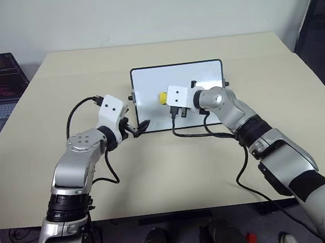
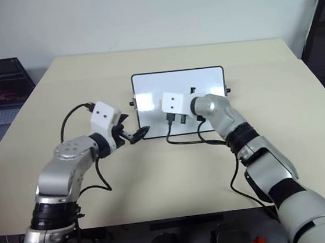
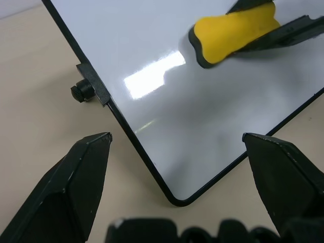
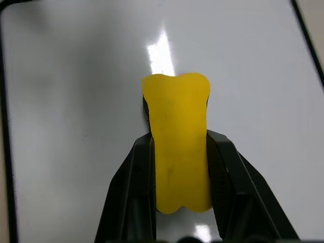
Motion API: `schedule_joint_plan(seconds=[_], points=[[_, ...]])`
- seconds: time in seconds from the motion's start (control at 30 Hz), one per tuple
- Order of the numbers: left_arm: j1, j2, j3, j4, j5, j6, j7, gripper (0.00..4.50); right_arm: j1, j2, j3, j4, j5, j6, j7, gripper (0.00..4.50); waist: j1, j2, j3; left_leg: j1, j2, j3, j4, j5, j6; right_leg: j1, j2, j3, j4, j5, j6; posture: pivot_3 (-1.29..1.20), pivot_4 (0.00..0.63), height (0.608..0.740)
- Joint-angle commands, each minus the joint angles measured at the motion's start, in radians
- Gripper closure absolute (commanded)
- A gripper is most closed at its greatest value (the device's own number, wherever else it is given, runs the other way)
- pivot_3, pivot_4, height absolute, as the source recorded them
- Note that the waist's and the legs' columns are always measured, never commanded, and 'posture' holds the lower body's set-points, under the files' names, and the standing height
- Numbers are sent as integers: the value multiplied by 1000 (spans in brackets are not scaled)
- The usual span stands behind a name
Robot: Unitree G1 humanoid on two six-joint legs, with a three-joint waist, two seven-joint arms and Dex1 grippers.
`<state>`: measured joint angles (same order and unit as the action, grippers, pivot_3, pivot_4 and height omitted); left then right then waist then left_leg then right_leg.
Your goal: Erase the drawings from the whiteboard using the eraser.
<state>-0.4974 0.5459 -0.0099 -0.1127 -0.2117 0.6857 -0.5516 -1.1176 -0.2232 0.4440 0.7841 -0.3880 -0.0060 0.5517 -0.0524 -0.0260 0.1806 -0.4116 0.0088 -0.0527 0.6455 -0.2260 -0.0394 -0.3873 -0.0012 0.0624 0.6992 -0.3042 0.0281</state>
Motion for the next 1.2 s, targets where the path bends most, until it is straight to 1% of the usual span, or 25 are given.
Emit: schedule_joint_plan(seconds=[0.03,0.33,0.4,0.57,0.63,0.77,0.87,1.0,1.07,1.2], points=[[-12,1,13,-44,2,-4,11,0,-36,-13,-31,22,-7,4,-30,3503,1,0,0,0,0,0,0,0,0,0,0,0,0,0,0,0,150,740],[-16,8,15,-48,-3,2,12,0,31,-32,13,-52,-15,25,119,3503,1,0,0,0,0,0,-1,0,0,0,0,0,-1,0,0,0,150,740],[-16,11,16,-45,-2,0,10,0,34,-30,10,-60,-20,21,106,3503,-1,0,0,0,0,0,0,0,0,0,0,0,-1,0,0,0,150,740],[-5,15,13,-48,-1,-4,7,0,-6,-7,-19,-20,-25,-1,-14,3503,-3,0,0,0,0,0,0,0,0,0,0,0,0,0,0,0,150,740],[-3,17,7,-47,6,-9,6,0,-17,1,-19,-7,-25,-6,-33,3503,-3,0,0,0,0,0,0,0,0,0,0,0,0,0,0,0,150,740],[-2,17,7,-50,7,-9,7,0,5,1,6,-14,-29,3,27,3503,-3,0,0,0,0,0,0,0,0,0,0,0,0,0,0,0,150,740],[7,19,12,-56,5,-8,8,0,32,-23,33,-26,-43,12,97,3503,-3,0,0,0,0,0,-1,0,0,0,0,0,0,0,0,0,150,740],[15,20,15,-60,3,-6,10,0,54,-45,45,-54,-49,17,147,3503,-3,0,0,0,0,0,0,0,0,1,0,0,0,0,0,0,150,740],[21,21,16,-63,1,-5,10,0,48,-47,36,-56,-55,6,114,3503,-3,0,0,1,0,0,0,0,0,1,0,0,0,0,0,0,150,740],[21,18,14,-65,1,-1,12,0,-2,-27,-16,-13,-51,-16,-37,3503,-3,0,0,2,0,0,0,0,0,2,0,0,0,0,0,0,150,740]])
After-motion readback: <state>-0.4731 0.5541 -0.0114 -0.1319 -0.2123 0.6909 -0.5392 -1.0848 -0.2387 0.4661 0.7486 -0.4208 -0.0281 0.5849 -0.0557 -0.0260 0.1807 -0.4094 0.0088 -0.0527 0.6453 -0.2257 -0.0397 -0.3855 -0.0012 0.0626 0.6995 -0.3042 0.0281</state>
